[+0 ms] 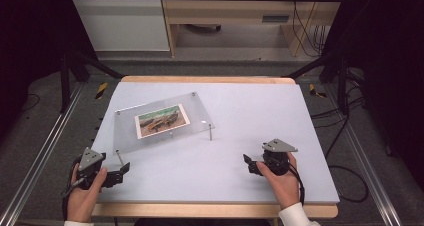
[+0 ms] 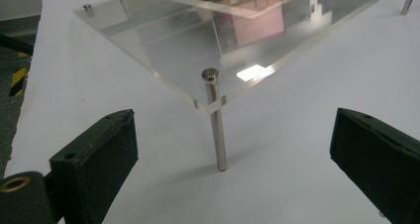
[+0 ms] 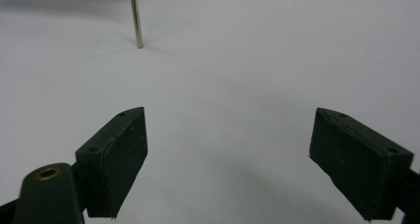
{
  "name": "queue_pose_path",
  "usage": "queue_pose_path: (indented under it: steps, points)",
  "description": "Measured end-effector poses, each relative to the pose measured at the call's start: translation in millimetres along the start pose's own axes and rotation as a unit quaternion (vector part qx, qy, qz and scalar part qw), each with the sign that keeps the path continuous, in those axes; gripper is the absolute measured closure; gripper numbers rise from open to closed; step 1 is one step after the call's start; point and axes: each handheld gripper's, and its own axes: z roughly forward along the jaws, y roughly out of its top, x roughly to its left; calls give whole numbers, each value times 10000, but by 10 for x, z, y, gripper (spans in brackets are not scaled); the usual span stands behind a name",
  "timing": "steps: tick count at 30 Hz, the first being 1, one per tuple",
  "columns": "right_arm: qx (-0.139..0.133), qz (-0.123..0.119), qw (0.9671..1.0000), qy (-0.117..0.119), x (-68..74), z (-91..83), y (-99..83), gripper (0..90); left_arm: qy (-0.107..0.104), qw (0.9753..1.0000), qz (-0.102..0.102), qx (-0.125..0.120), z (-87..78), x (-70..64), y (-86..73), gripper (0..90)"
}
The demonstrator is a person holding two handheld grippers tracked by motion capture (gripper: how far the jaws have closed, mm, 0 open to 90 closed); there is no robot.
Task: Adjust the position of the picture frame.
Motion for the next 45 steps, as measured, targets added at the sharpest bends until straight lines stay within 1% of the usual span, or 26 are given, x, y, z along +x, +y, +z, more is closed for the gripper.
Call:
queue_pose_path:
  steps: [1,2,3,4,5,6,7,8,9,12,14,18,20,21,23,24,25,29,31,32,37,38,39,41,43,45]
  points:
    - [-22,-29,10000,-31,0,-3,0,172,-4,9999,106,89,3,-8,-7,41]
    - [-22,-29,10000,-31,0,-3,0,172,-4,9999,106,89,3,-8,-7,41]
    - [-16,-52,10000,-52,9,2,-8,178,34,9996,210,200,15,-22,-14,41]
    - [-16,-52,10000,-52,9,2,-8,178,44,9994,257,229,21,-30,-16,41]
    - [-10,-91,9999,-55,12,6,-12,187,68,9991,359,197,23,-40,-15,43]
    - [-20,-148,9999,-67,21,7,-17,198,78,9990,410,160,24,-47,-16,45]
    - [-21,-142,9999,-67,28,8,-18,198,76,9989,442,115,27,-55,-16,45]
    - [-46,-181,9998,-76,30,11,-19,200,34,9989,437,140,26,-60,-13,46]
    - [-152,-210,9996,-151,47,6,-25,210,-25,9990,427,132,29,-66,-14,54]
    - [-180,-219,9995,-164,53,6,-30,220,-172,9991,352,131,45,-75,-25,54]
    - [-192,-273,9993,-177,56,9,-37,230,-176,9992,342,100,46,-74,-25,64]
    - [-203,-282,9993,-165,60,12,-40,231,-210,9996,161,-15,45,-61,-32,65]
    - [-199,-285,9993,-136,64,13,-38,231,-291,9995,39,-118,49,-48,-38,65]
    - [-172,-287,9994,-122,69,14,-38,231,-378,9992,-85,-110,55,-35,-44,65]
    - [-148,-294,9994,-123,73,19,-38,231,-415,9990,-109,-111,59,-27,-46,65]
    - [-143,-313,9993,-124,70,21,-38,231,-400,9991,-103,-125,60,-24,-44,65]
    - [-135,-317,9993,-126,67,22,-39,231,-361,9992,-47,-152,66,-20,-40,65]
    - [-131,-291,9994,-142,57,21,-40,231,-403,9990,-123,-158,81,-20,-37,67]
    - [-130,-293,9994,-139,55,22,-40,231,-398,9990,-124,-154,85,-15,-33,67]
    - [-124,-297,9994,-146,52,21,-41,231,-407,9989,-173,-173,91,-16,-33,66]
    - [-106,-285,9994,-141,56,21,-41,231,-338,9990,-235,-179,103,-17,-22,102]
    - [-94,-303,9994,-147,55,24,-41,231,-311,9991,-218,-178,103,-17,-20,117]
    - [-71,-283,9995,-145,62,28,-43,231,-299,9993,-187,-156,106,-18,-21,182]
    - [-70,-291,9994,-151,62,29,-43,231,-293,9993,-192,-152,108,-18,-22,191]
    - [-51,-306,9994,-155,64,31,-43,231,-227,9994,-198,-176,115,-8,-12,248]
    - [-40,-300,9994,-156,65,31,-43,231,-204,9993,-227,-195,120,-6,-8,267]
